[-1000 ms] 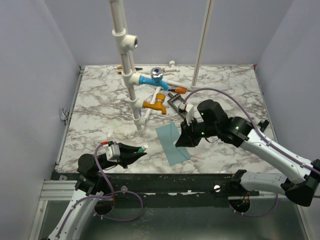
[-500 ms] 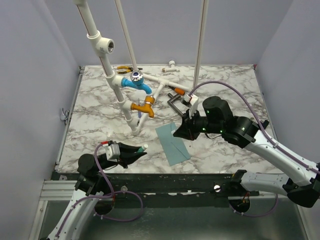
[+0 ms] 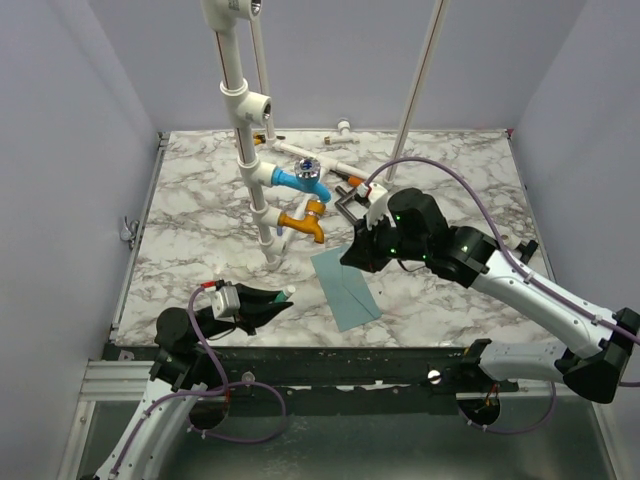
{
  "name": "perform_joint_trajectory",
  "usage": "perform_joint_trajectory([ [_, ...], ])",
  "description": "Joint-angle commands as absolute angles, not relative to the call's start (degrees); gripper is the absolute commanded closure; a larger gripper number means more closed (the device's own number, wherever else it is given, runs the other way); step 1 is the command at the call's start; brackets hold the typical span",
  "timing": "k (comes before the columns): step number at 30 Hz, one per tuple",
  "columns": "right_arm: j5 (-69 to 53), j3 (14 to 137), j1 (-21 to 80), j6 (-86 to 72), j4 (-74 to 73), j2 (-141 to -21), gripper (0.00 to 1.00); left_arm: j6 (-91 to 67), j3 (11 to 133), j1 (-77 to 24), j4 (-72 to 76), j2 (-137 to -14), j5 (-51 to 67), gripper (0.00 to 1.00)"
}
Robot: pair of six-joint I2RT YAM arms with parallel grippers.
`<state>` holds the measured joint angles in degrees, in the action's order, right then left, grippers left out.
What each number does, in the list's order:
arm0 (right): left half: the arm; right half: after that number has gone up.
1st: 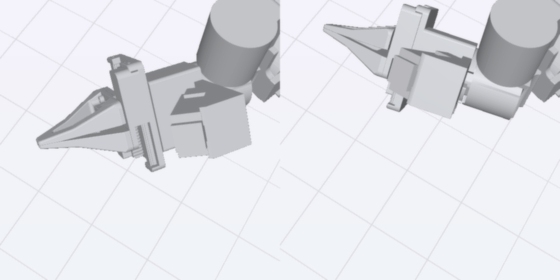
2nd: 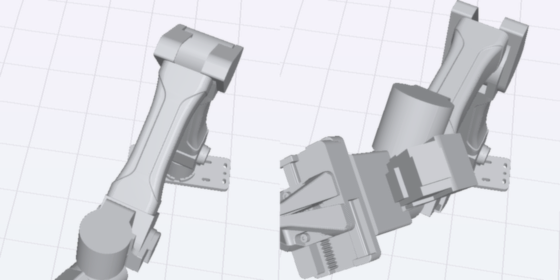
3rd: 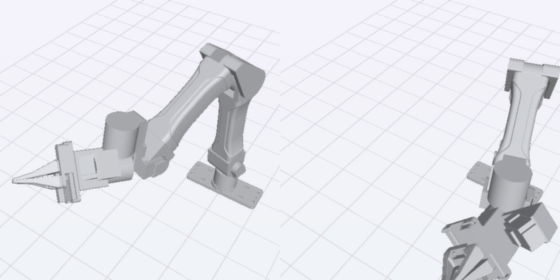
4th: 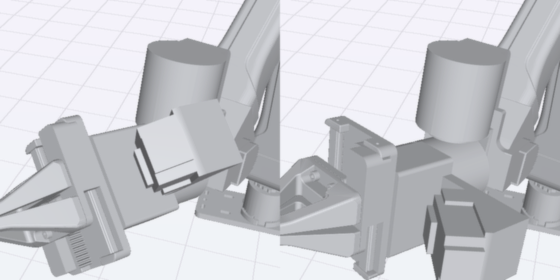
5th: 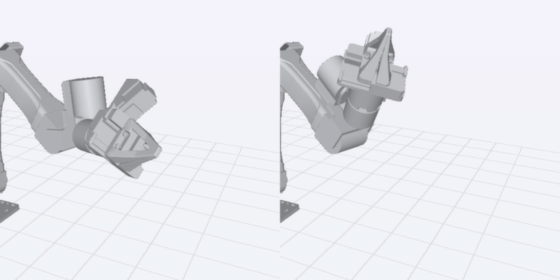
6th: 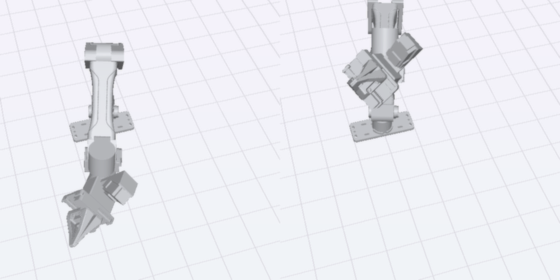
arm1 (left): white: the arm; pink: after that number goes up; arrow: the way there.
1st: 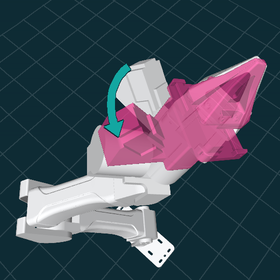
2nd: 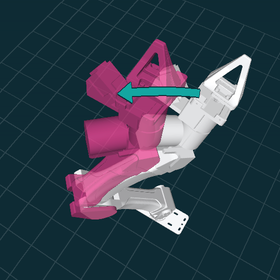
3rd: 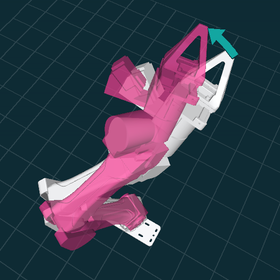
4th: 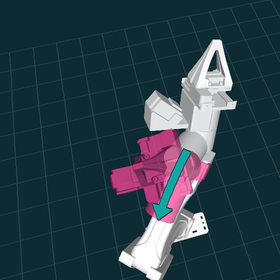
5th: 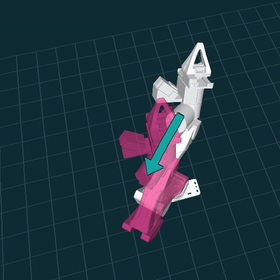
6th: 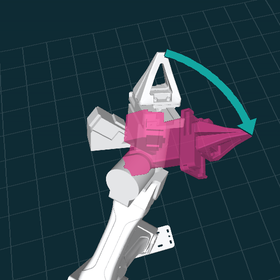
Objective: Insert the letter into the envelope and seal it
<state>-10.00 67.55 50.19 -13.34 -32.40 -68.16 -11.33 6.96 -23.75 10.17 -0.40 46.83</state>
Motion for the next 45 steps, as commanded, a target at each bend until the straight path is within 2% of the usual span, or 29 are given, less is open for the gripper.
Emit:
perform_joint_trajectory([
  [1,-12.92,68.59,50.44,-13.32,-29.15,-68.38,0.99,-10.77,7.12,-23.86,9.97,0.53,44.69,1.0],
  [10,-16.98,70.29,50.41,-11.35,-30.89,-70.39,0.99,-10.55,7.25,-23.84,9.58,0.88,45.11,1.0],
  [16,-29.36,69.95,50.58,-6.53,-31.55,-66.31,0.99,-11.04,7.25,-23.92,9.43,0.53,48.81,1.0],
  [19,-31.72,69.92,51.72,-5.11,-30.25,-65.68,0.99,-11.69,7.54,-24.32,8.83,-2.01,49.66,1.0],
  [27,-23.59,75.46,61.5,-0.55,-36.28,-71.66,0.99,-11.7,7.82,-28.8,8.17,-6.4,49.29,1.0],
  [45,-22.03,75.81,64.78,1.17,-32.28,-76.91,0.99,-11.25,7.66,-29.36,8.53,-6.64,48.34,1.0],
])
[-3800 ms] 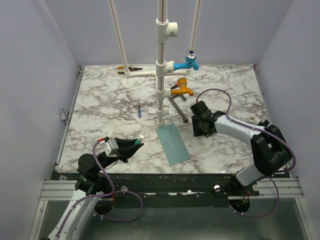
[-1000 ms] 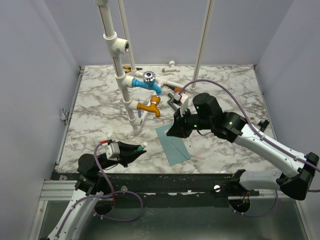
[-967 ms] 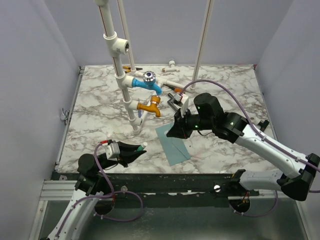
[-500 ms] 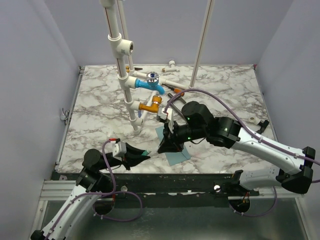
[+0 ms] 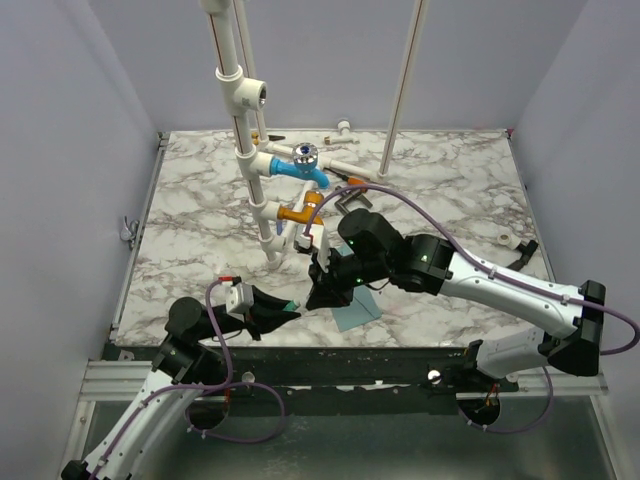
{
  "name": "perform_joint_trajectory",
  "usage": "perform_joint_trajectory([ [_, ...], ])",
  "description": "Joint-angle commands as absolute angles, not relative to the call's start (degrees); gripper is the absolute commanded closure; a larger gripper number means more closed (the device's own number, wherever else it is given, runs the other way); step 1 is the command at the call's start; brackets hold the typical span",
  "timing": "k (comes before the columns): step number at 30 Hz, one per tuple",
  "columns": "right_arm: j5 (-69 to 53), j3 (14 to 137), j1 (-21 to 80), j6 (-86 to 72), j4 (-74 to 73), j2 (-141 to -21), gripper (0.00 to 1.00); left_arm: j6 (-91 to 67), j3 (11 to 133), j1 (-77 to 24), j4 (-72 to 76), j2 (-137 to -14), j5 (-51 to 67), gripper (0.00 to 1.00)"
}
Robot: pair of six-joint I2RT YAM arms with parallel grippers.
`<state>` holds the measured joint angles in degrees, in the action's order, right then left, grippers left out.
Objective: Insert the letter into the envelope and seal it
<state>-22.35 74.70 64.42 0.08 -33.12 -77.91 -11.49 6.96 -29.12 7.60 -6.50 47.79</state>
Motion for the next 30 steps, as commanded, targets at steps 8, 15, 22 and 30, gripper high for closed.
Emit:
perform_joint_trajectory([
  [8,-15.44,74.41,64.79,0.18,-32.28,-74.87,0.99,-11.34,7.56,-29.47,8.7,-6.8,48.21,1.0],
  [15,-18.6,75.23,64.78,0.25,-31.34,-77.58,1.0,-11.42,7.56,-29.44,8.85,-6.6,48.14,1.0],
  [22,-19.97,75.3,64.8,0.37,-30.51,-78.56,0.99,-11.25,7.56,-29.44,8.83,-6.37,48.03,1.0],
  [30,-21.1,74.94,64.82,0.29,-29.32,-78.93,0.99,-11.21,7.56,-29.44,8.82,-6.21,47.81,1.0],
])
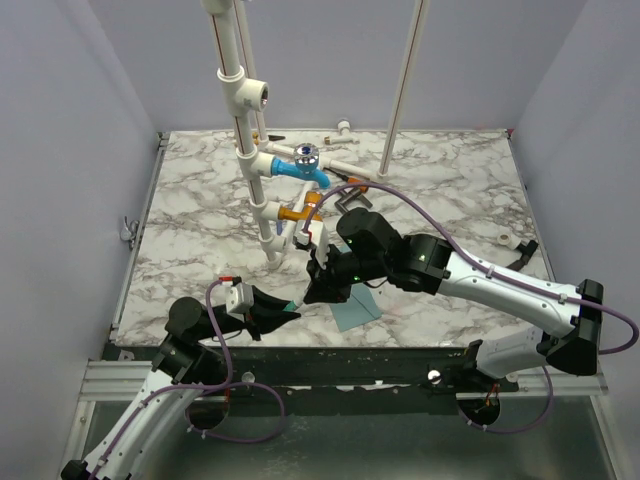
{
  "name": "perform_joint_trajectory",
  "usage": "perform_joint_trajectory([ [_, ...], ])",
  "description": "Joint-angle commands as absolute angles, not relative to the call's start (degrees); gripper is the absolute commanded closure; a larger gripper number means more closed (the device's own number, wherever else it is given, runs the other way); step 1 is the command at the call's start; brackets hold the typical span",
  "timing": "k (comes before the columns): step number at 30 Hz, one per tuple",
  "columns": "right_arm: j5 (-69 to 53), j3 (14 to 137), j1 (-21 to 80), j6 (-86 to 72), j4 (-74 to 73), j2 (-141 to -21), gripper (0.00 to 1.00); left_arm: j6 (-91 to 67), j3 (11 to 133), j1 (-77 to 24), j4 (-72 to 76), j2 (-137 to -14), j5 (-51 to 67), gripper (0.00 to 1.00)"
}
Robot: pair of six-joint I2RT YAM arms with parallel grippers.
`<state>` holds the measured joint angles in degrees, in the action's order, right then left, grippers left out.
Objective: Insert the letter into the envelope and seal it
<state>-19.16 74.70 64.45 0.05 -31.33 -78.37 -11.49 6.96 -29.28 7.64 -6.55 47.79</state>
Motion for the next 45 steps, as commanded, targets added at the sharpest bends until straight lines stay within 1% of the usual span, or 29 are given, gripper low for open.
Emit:
perform_joint_trajectory([
  [1,-21.14,74.74,64.81,0.26,-28.93,-79.06,0.99,-11.19,7.55,-29.39,8.87,-6.15,47.77,1.0],
  [9,-22.76,74.79,64.78,0.69,-29.35,-81.01,0.99,-11.24,7.54,-29.37,8.88,-6.21,47.72,1.0],
  [13,-27.23,74.24,64.78,1.49,-29.16,-81.12,0.99,-11.07,7.57,-29.41,8.88,-6.06,47.28,1.0],
  [19,-29.7,72.06,64.78,2.34,-28.87,-79.65,0.99,-11.0,7.65,-29.36,8.89,-5.79,46.28,1.0],
  [24,-28.43,71.43,64.81,2.08,-28.55,-79.32,0.99,-11.04,7.57,-29.36,8.97,-5.73,46.23,1.0],
  [28,-30.8,72.33,64.78,3.3,-30.23,-81.1,0.99,-11.04,7.65,-29.36,8.97,-5.81,46.1,1.0],
  [36,-31.49,70.53,64.79,2.83,-27.5,-78.41,0.99,-10.99,7.61,-29.36,8.96,-5.72,46.22,1.0],
  [45,-31.7,70.09,64.78,2.87,-26.58,-78.1,0.99,-11.05,7.6,-29.36,8.96,-5.6,46.0,1.0],
])
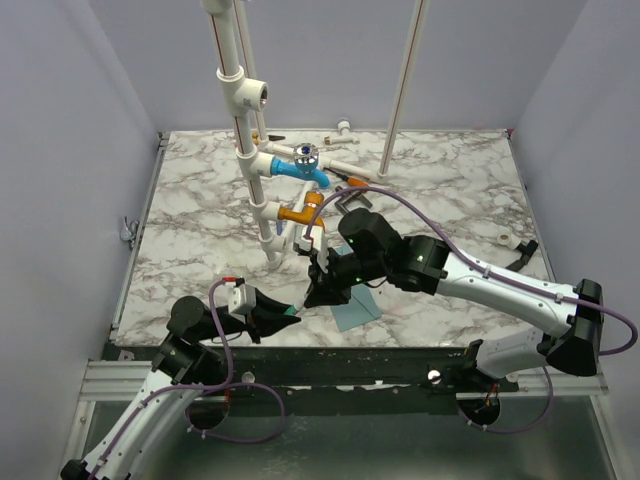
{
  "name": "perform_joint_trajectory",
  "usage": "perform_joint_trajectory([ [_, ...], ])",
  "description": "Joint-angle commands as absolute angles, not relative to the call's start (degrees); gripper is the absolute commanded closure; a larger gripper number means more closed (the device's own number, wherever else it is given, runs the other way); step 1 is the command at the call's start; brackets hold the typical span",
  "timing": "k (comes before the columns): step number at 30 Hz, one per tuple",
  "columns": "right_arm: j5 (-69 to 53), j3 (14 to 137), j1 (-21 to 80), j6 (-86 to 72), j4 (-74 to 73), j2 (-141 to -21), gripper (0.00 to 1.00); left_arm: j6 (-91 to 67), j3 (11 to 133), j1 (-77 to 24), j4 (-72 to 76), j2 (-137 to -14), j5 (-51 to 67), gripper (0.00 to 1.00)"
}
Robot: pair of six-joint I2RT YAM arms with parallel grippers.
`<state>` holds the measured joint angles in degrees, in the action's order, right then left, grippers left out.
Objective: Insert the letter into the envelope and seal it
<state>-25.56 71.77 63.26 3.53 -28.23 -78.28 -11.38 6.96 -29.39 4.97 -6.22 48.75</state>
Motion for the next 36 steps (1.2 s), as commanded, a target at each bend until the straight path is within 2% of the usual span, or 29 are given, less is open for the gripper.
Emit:
perform_joint_trajectory([
  [1,-31.29,69.69,64.78,2.47,-25.92,-77.82,0.99,-10.99,7.58,-29.36,8.96,-5.58,45.99,1.0],
  [5,-30.81,68.87,64.78,0.46,-21.55,-77.29,1.0,-10.9,7.58,-29.35,9.05,-5.45,45.96,1.0],
  [18,-29.74,66.71,64.78,0.18,-20.49,-76.28,0.99,-10.9,7.56,-29.27,9.14,-4.84,45.39,1.0],
  [36,-19.54,72.47,64.7,0.33,-31.58,-78.46,0.99,-11.05,7.47,-29.27,9.41,-4.38,46.4,1.0],
])
